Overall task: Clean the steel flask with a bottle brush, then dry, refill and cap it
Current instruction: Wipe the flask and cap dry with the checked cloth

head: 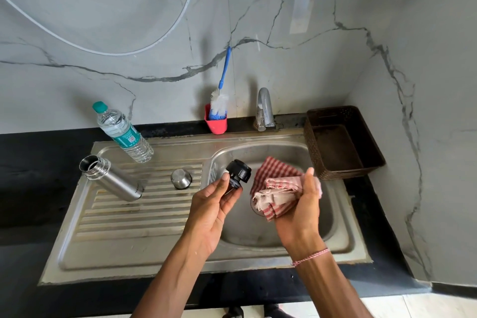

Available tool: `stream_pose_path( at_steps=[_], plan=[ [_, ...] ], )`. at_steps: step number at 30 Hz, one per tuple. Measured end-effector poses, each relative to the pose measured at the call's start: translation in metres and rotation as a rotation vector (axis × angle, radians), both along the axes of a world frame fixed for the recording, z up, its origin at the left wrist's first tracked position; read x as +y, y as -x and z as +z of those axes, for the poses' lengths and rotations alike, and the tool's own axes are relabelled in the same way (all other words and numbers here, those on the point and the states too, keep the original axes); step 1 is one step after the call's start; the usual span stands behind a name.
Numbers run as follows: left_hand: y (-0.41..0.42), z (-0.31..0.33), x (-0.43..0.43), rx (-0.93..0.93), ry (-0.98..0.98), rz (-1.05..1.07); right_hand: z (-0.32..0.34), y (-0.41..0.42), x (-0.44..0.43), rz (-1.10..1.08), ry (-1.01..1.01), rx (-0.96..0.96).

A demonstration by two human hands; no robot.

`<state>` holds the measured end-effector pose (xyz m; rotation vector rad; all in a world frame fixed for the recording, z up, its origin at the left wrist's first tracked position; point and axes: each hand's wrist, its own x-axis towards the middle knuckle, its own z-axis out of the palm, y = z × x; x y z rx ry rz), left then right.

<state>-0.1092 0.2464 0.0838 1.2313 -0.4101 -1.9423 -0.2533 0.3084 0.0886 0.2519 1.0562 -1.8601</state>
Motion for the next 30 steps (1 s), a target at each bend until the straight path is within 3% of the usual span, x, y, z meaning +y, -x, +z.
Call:
stream_pose_path(
  at_steps=[2, 4, 10, 16, 19, 21, 24, 27, 30],
  plan=[
    [0.001, 0.000, 0.000, -0.016, -0.009, -0.015, 0.017, -0.005, 0.005, -0.054, 0.034, 0.267],
    [0.006, 0.000, 0.001, -0.025, 0.009, -0.052, 0.027, -0.012, 0.005, 0.013, 0.052, 0.738],
    [0.018, 0.006, 0.004, -0.044, 0.098, -0.075, -0.009, 0.002, 0.004, 0.515, 0.245, 1.986],
    [0.008, 0.009, 0.000, 0.063, 0.032, -0.031, -0.032, 0.018, 0.024, 0.432, 0.142, 1.797],
    [0.005, 0.011, 0.001, 0.080, -0.002, -0.010, -0.031, 0.027, 0.021, 0.337, -0.100, 1.493],
    [0.004, 0.008, 0.001, 0.079, -0.007, -0.012, -0.020, 0.028, 0.015, 0.194, -0.128, 1.419],
    [0.007, 0.006, 0.003, 0.047, 0.012, -0.046, 0.008, 0.020, 0.007, 0.132, 0.043, 1.596],
    [0.010, 0.008, 0.003, 0.024, 0.041, -0.062, 0.008, 0.015, 0.002, 0.345, 0.226, 1.872],
    [0.005, 0.010, 0.001, 0.030, 0.036, -0.028, -0.013, 0.020, 0.008, 0.432, 0.280, 1.904]
  ],
)
